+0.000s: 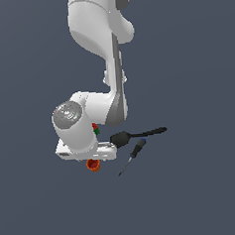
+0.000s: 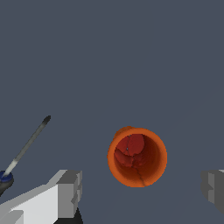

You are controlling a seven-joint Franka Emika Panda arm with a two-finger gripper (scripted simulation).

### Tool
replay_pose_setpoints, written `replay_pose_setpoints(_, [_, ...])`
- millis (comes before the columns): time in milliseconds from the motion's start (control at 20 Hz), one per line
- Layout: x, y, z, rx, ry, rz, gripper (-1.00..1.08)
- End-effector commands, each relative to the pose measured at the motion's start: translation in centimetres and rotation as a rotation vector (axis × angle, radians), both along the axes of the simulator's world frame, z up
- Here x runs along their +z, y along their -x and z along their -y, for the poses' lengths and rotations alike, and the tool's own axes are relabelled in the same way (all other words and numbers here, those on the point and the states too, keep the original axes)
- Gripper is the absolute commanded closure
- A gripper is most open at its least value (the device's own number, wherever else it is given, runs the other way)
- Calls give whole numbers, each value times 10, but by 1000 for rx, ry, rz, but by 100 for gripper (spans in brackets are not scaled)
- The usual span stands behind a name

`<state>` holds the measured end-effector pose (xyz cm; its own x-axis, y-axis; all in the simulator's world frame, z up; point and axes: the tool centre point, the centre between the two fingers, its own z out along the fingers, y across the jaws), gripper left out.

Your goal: Pick up a designated object from a clutter of objects.

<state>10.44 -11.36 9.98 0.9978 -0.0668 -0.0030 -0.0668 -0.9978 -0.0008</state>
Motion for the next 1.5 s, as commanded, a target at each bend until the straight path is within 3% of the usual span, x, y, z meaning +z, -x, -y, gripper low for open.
replay_pose_setpoints(0, [-8,-2,3,1,1,2,-92])
replay_pose_setpoints(400, [-14,-2,4,1,1,1,-92])
replay_pose_setpoints(1100, [-62,-3,4,1,1,3,-92])
replay_pose_setpoints(1150, [-62,-3,4,1,1,3,108])
replay_pose_setpoints(1450, [-62,-3,4,1,1,3,108])
